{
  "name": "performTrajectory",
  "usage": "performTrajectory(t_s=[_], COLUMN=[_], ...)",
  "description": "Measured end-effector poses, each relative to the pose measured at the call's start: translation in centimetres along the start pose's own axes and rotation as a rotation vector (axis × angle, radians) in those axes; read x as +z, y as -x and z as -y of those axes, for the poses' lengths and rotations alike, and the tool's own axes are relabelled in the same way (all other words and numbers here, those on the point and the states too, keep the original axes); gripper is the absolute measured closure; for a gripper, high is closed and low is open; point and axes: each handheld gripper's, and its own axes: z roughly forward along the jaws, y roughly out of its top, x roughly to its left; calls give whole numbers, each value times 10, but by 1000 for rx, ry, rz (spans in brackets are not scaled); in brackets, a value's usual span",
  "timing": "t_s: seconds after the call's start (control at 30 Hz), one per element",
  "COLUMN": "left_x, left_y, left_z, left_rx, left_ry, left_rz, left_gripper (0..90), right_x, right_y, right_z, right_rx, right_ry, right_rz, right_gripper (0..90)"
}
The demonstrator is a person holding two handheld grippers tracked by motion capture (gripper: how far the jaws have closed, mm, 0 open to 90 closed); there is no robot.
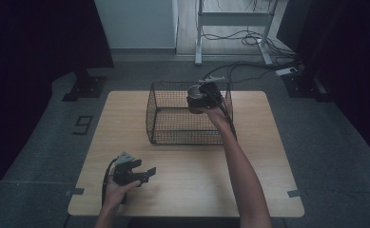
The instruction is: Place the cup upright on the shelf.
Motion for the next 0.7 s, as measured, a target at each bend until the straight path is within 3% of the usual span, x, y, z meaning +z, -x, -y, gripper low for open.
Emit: performTrajectory(t_s=[0.27, 0.5, 0.7], left_x=[-1, -1, -2], left_y=[3, 3, 0], left_z=[-1, -1, 0], left_rx=[6, 8, 2], left_ry=[2, 4, 4], left_rz=[2, 0, -2], left_gripper=[204, 204, 204], right_x=[8, 13, 27], right_y=[2, 5, 5], right_z=[2, -6, -6], right_rx=[7, 5, 9], right_ry=[-23, -25, -39], right_rz=[12, 20, 20], right_gripper=[185, 185, 185])
